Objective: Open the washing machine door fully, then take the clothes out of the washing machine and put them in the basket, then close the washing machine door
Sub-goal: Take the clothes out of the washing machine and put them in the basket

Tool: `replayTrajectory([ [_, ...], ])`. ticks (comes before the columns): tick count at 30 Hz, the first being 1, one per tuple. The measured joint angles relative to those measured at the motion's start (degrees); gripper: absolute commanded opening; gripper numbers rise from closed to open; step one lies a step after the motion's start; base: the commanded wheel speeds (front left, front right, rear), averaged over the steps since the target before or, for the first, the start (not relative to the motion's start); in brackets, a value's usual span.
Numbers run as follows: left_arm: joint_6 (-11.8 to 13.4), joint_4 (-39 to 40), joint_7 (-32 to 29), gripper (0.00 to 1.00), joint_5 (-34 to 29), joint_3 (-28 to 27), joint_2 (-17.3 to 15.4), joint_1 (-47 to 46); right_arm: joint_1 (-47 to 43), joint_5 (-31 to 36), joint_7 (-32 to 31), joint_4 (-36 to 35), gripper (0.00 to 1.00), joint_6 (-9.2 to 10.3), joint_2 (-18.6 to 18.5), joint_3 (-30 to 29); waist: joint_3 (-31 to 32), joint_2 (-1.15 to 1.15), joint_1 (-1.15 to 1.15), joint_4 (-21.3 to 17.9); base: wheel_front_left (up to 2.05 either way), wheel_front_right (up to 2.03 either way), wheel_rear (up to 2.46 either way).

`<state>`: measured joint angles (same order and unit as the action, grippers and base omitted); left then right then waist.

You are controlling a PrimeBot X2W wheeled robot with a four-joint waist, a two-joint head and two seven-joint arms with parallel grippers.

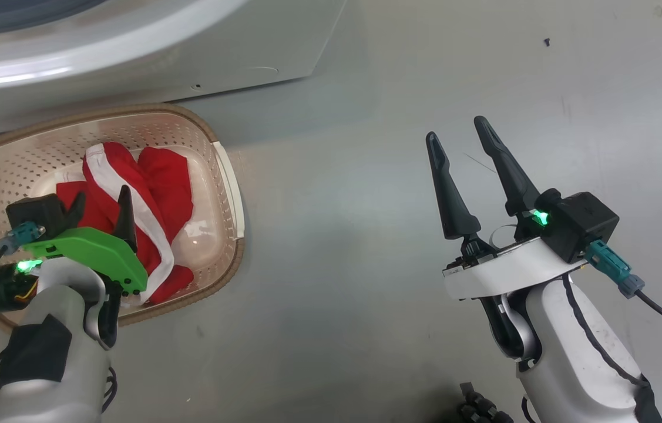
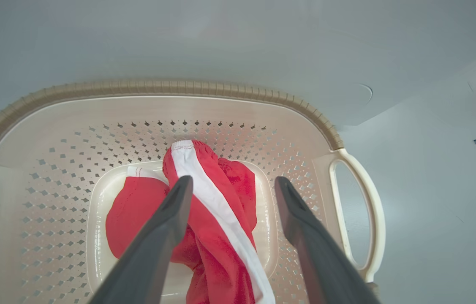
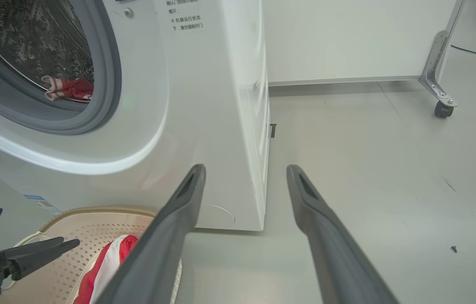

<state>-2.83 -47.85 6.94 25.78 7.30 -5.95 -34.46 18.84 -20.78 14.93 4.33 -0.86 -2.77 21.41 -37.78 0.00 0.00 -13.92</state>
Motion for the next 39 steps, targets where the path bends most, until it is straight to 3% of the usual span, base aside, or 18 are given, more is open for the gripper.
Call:
replayTrajectory([
  [7, 0.0, 0.0, 6.1, 1.0, -1.0, 0.9, 1.0, 0.1, -0.5, 1.4, 0.0, 2.3, 1.0, -0.01, 0.0, -2.2, 4.1, 0.0, 0.0, 1.6, 0.0, 0.0, 0.0],
  [14, -0.1, 2.9, 7.3, 1.0, -2.9, 1.7, 1.6, 0.2, -2.7, 2.9, 0.0, 4.5, 1.0, -0.05, 0.0, -4.3, 8.9, 0.0, 0.0, 3.6, 0.0, 0.0, 0.0],
  [28, 0.6, 18.8, 7.8, 1.0, -7.4, 1.8, 2.0, 4.2, -7.4, 3.7, 0.0, 6.5, 1.0, -0.25, 0.0, -6.6, 19.1, 0.0, 0.0, 7.6, 0.0, 0.0, 0.0],
  [39, 2.0, 27.8, 7.8, 1.0, -9.8, 2.6, 2.0, 14.7, -11.8, 3.7, 0.0, 7.2, 1.0, -0.59, 0.0, -7.4, 26.9, 0.0, 0.0, 9.4, 0.0, 0.0, 0.0],
])
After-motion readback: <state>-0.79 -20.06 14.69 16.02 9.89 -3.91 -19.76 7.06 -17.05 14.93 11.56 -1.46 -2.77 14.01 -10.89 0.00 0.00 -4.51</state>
